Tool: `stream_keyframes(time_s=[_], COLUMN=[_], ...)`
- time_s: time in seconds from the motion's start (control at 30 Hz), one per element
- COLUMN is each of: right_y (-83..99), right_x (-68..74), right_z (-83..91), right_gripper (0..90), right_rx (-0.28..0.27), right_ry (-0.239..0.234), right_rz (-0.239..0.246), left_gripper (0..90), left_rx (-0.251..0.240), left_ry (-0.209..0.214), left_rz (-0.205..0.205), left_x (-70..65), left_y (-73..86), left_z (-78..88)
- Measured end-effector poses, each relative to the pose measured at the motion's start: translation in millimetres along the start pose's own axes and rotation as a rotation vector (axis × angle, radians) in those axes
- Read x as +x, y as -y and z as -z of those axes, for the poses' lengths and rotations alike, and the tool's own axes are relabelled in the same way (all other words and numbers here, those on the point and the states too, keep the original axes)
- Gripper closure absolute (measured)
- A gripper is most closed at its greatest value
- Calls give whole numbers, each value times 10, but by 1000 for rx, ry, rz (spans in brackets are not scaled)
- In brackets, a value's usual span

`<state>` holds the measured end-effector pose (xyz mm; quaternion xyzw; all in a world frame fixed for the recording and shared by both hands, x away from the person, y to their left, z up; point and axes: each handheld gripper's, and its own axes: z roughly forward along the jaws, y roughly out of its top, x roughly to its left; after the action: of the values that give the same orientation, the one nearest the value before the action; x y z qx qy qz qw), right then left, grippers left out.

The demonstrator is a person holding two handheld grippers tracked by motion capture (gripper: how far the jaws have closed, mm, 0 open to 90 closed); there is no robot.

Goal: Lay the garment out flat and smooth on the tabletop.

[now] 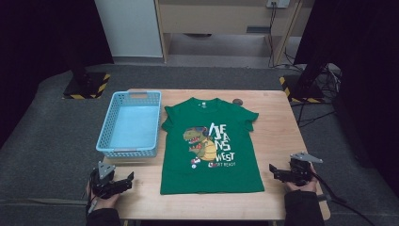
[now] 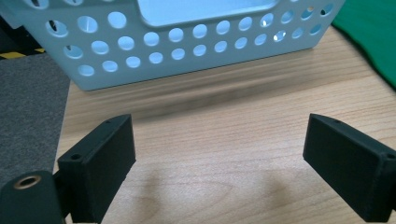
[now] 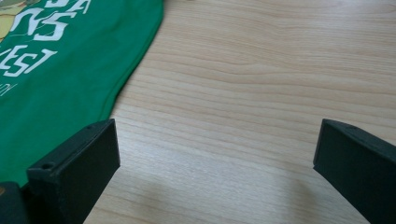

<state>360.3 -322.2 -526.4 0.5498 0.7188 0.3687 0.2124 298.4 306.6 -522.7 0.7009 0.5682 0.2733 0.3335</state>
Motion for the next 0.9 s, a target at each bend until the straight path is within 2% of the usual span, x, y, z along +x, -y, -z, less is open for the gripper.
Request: stream_keyframes(time_s=[0.27,0.9], right_y=[26,82], right_x=[-97,-240], right_z=[25,13], right_gripper=[4,4], right_rx=[-4,23], right_ry=[10,4], right_rz=[-22,-17], left_gripper=[86,87], left_rx=[-8,8], left_ry=[-12,-19], left_rz=[12,10], left_x=[72,177], left_y=[20,71], left_z=[32,33])
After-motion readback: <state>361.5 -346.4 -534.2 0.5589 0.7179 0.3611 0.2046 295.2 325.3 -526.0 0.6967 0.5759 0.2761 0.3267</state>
